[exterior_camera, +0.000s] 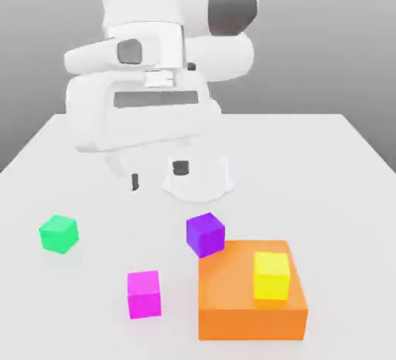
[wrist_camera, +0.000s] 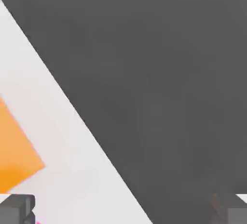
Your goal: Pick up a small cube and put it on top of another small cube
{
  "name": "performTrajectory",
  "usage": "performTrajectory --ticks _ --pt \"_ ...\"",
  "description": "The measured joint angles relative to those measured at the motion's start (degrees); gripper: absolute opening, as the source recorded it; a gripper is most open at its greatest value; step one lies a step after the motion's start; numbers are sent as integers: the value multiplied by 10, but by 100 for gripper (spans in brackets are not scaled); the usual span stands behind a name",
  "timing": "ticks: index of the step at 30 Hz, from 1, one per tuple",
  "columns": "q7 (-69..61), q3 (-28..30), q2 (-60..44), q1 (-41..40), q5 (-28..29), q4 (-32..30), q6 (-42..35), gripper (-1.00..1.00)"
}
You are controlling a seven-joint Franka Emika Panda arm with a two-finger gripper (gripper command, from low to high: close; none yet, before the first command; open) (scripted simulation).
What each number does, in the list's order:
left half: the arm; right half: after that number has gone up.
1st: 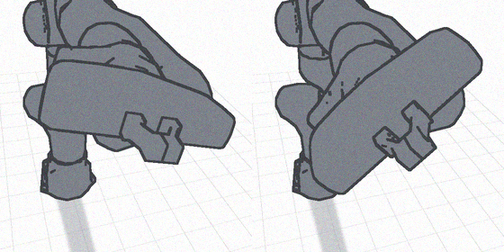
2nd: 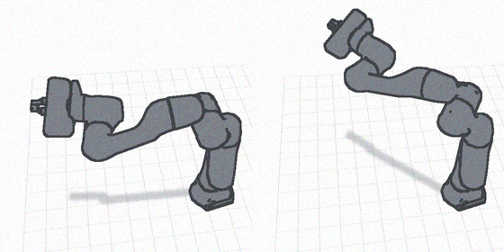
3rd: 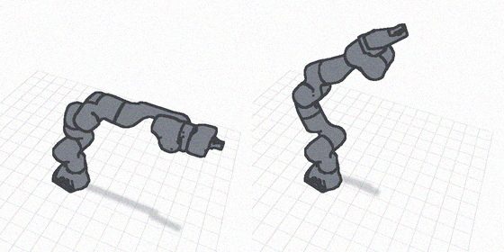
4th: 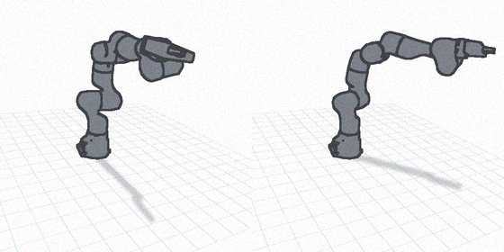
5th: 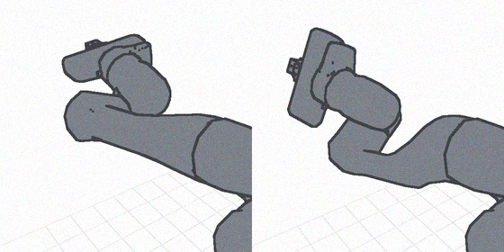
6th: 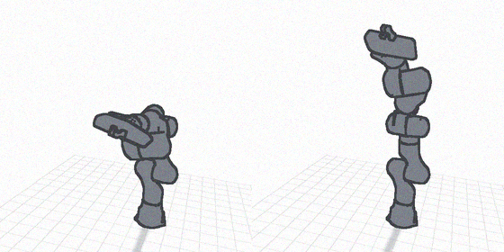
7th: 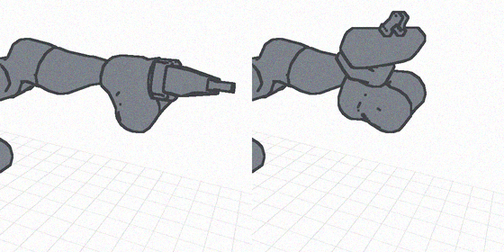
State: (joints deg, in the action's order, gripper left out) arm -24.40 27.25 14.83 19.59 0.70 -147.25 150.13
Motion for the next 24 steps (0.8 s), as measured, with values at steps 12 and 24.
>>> performTrajectory --ticks 12,24 --pt "-334 56 -139 29 -66 -62 73 0" --pt "-606 -99 -315 -101 -251 -62 185 0"
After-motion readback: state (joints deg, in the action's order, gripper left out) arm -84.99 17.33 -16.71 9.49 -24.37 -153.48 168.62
